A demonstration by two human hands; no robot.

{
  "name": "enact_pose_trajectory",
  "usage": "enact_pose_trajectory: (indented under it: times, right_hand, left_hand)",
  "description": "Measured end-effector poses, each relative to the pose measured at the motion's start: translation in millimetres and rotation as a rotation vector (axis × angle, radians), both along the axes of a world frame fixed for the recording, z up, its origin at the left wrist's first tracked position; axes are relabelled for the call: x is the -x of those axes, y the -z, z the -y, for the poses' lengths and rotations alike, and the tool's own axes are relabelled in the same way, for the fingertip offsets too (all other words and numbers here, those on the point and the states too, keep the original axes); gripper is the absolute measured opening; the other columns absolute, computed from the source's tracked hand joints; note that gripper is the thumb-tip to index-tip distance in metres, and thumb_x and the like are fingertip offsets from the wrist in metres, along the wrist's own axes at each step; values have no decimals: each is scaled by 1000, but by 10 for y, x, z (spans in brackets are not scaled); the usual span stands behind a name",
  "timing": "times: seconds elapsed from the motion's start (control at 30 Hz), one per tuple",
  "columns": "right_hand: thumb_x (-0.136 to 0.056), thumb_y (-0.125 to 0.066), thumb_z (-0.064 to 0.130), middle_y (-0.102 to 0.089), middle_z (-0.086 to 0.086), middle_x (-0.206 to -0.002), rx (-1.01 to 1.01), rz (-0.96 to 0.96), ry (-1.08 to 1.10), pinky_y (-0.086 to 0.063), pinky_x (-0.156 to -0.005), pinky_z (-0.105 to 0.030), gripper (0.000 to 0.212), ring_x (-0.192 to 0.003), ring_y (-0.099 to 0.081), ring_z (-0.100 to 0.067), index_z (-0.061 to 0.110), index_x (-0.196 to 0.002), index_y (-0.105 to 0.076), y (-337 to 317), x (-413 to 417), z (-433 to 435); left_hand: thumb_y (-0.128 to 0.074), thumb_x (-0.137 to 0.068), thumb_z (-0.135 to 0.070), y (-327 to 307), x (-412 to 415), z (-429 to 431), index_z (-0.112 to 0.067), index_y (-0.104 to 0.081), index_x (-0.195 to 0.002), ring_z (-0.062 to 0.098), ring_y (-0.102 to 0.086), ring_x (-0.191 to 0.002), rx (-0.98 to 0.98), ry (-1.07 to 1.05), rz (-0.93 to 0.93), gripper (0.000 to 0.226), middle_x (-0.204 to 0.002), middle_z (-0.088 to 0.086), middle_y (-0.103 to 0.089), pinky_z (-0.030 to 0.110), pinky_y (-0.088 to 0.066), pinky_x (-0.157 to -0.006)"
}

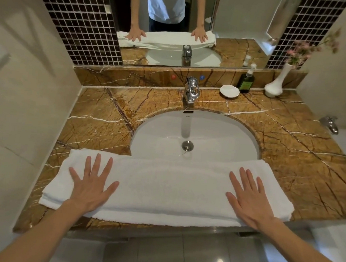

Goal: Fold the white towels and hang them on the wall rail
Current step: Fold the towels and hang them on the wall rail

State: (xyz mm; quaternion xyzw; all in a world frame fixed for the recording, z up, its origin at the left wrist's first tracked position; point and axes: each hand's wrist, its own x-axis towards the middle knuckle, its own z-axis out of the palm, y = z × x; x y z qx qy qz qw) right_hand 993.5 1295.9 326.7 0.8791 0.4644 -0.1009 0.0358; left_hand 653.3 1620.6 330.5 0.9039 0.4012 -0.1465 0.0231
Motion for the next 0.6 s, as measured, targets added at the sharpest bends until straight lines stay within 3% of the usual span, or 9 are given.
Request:
enact_pose_trajectory:
  times: [0.2,0.4,0.5,0.6]
  right_hand:
    - [-97,-7,59,-14,-13,-158,20,49,50,13,-116,-35,65,-145,-11,-31,26,-152,4,37,60,60]
    - [-95,-4,62,-1,-10,-159,7,60,2,17,-114,-35,69,-146,-3,-30,24,-152,-3,13,33,50]
    - [-97,-7,60,-9,-13,-158,31,53,-40,11,-114,-36,67,-145,-9,-32,23,-152,-11,-95,28,-28]
    - [-96,-7,58,11,-9,-157,13,81,-157,14,-113,-40,65,-146,10,-30,26,-152,-1,-201,68,-188]
  left_hand:
    - [11,-74,-81,-18,46,38,-33,10,-149,29,25,-141,22,-7,8,89,-155,4,25,51,39,-91]
    - [20,-66,-82,-35,23,6,-31,17,-146,28,30,-139,2,18,18,95,-151,4,32,51,40,-91]
    - [16,-70,-82,-63,-18,3,-29,11,-148,28,27,-140,6,31,49,95,-153,6,27,53,34,-98]
    - [14,-72,-80,-82,-150,66,-31,19,-145,28,32,-138,7,55,78,88,-152,7,30,55,27,-105]
